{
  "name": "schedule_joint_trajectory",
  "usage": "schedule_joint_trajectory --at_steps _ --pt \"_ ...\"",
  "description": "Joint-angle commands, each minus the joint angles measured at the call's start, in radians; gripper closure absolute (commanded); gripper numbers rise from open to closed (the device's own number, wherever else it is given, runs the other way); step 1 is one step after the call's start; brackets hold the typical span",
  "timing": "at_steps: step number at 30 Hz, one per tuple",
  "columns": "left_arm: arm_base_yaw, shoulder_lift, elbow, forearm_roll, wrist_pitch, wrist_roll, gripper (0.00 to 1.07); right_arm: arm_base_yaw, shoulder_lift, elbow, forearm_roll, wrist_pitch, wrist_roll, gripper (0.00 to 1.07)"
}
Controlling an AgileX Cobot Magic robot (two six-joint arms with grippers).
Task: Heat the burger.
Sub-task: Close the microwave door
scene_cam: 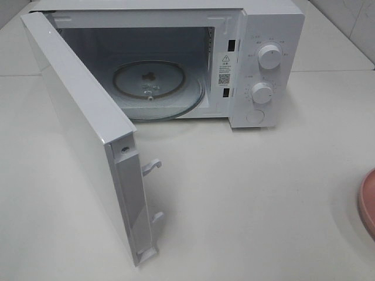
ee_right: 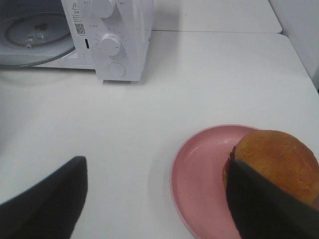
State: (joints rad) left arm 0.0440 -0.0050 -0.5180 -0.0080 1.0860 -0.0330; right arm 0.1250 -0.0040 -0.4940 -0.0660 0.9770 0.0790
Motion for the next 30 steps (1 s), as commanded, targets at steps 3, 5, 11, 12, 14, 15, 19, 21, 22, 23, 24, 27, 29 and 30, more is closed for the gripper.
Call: schedule_joint_trajectory --at_steps 3,5,11,12,14,15,19,21,22,23,24,27,29,30 --pt "0.003 -0.002 0.003 -0.001 -0.017 0.0 0.07 -0.006 -0.03 0.004 0.006 -0.018 0.005 0.31" --pt "0.003 -0.002 0.003 -0.001 -0.017 0.0 0.07 -0.006 -0.03 0.004 0.006 -0.018 0.005 0.31" --pt "0.003 -0.002 0.003 -0.001 -0.017 0.0 0.07 -0.006 -0.03 0.003 0.006 -0.018 0.005 0.31" --pt "0.003 -0.002 0.003 -0.001 -0.017 0.0 0.07 -0.006 -0.03 0.002 0.006 -0.018 0.005 0.31" --pt "0.003 -0.002 0.003 -0.001 -0.017 0.0 0.07 -0.006 -0.03 0.002 0.006 -0.018 0.005 0.31" --pt "0.003 -0.002 0.003 -0.001 -0.017 0.0 0.07 -0.006 -0.03 0.002 0.006 -0.018 0.005 0.31" --pt "0.003 -0.002 0.003 -0.001 -0.017 0.0 0.07 -0.006 -0.03 0.002 0.006 -0.018 0.005 0.31" --pt "0.003 -0.002 0.003 -0.001 -0.017 0.0 0.07 -0.006 -0.03 0.002 0.006 -0.018 0.005 0.31" --pt "0.003 -0.002 0.003 -0.001 -0.017 0.0 0.07 -0.006 -0.03 0.002 0.006 -0.018 0.005 0.31" --pt "0.003 -0.002 0.003 -0.001 -0.017 0.0 0.07 -0.006 -0.03 0.002 0.006 -0.018 0.005 0.31" --pt "0.003 -0.002 0.003 -0.001 -0.017 0.0 0.07 -0.006 -0.03 0.002 0.006 -0.018 0.005 0.31" --pt "0.003 -0.002 0.003 -0.001 -0.017 0.0 0.07 -0.006 -0.03 0.002 0.006 -0.019 0.005 0.31" --pt "0.003 -0.002 0.003 -0.001 -0.017 0.0 0.07 -0.006 -0.03 0.002 0.006 -0.019 0.005 0.31" --pt "0.003 -0.002 0.003 -0.001 -0.017 0.0 0.07 -0.006 -0.03 0.002 0.006 -0.019 0.005 0.31"
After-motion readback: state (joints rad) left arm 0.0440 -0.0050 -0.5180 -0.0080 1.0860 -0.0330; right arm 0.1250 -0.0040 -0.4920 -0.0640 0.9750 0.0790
